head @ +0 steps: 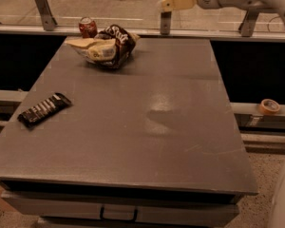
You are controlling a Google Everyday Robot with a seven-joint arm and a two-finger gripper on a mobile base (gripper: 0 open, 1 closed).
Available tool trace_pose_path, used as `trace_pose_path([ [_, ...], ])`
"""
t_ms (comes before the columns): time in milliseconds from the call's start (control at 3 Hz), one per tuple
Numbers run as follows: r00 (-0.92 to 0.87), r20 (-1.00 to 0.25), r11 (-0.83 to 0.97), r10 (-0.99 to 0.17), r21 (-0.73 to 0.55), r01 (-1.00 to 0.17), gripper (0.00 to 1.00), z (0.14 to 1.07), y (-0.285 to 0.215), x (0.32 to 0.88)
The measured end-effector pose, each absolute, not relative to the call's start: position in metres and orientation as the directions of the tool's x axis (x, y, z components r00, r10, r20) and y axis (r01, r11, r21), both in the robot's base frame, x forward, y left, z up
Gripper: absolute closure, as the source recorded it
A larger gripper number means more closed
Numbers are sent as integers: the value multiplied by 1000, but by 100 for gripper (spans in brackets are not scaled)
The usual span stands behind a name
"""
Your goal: Move brown chip bag near coke can
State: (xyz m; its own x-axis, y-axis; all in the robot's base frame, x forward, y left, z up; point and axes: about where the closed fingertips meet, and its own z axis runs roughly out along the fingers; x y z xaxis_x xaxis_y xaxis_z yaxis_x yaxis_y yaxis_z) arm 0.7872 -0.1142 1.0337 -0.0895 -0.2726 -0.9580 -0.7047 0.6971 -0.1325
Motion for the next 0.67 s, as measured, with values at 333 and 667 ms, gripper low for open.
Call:
trace_pose_path([
  [333, 11, -969, 725, -248, -193, -661, 0, 1082, -203, 753],
  [667, 33, -969, 737, -246, -208, -643, 0, 1095, -218, 748],
])
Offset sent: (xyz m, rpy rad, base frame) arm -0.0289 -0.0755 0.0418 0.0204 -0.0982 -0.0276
